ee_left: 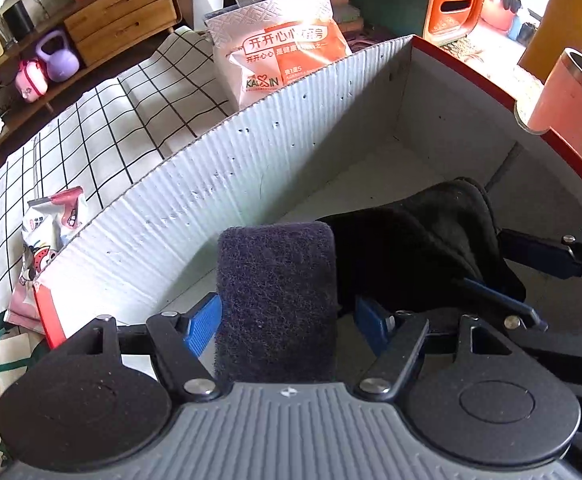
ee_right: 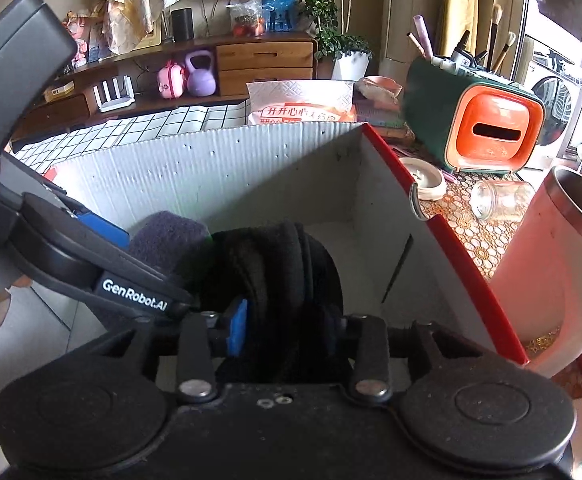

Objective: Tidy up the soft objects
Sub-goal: 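Open the right tool dropping the mask into the box while the left tool releases the sponge, then withdraw both tools from the box back over the table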

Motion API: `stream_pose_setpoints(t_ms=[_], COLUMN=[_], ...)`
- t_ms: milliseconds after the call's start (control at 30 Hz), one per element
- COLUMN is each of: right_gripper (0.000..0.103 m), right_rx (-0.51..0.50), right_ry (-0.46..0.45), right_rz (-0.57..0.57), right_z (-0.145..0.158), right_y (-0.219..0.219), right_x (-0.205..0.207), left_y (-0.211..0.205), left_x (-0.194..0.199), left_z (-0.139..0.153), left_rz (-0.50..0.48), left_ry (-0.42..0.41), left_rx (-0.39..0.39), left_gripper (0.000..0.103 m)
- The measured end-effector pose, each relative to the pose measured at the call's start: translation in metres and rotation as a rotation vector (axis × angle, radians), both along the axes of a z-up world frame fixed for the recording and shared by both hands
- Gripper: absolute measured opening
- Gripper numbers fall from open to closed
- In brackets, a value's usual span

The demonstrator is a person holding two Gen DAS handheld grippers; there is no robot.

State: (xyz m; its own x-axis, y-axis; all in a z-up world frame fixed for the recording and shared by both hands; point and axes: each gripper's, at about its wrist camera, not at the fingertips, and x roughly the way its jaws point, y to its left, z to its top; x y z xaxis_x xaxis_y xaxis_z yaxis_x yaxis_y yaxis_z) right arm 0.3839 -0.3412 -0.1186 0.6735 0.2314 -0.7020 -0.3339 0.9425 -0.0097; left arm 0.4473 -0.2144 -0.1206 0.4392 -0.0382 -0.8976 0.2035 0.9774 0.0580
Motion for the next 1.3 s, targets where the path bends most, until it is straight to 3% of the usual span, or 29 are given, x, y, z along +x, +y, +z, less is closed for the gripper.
stream_pose_setpoints(t_ms=[600,900,1100,1300], right_gripper=[0.072,0.082,0.084,0.094], right_rx=[-0.004,0.007,0.022,0.049], right_ry=[-0.077,-0.132,-0.153,-0.183], right_rz=[-0.013,0.000,0.005,0.012], right_z=[0.036,0.063,0.077,0.088], right_y=[-0.002,0.005,0.012,0.019], right_x=[-0.031,-0.062,-0.081,-0.104], left_y=[0.014,0.035,0.052,0.073], left_x=[-0.047,-0.091,-0.126,-0.164], left_z=[0.056,0.084,0.100,0.108], left_rz=[0.008,0.025,0.015,0.007], left_ry=[-0.170,-0.252,-0.323,-0.366], left_rx=[-0.075,-0.116,-0.129,-0.158], left_gripper=[0.073,0.073,0.079,0.079])
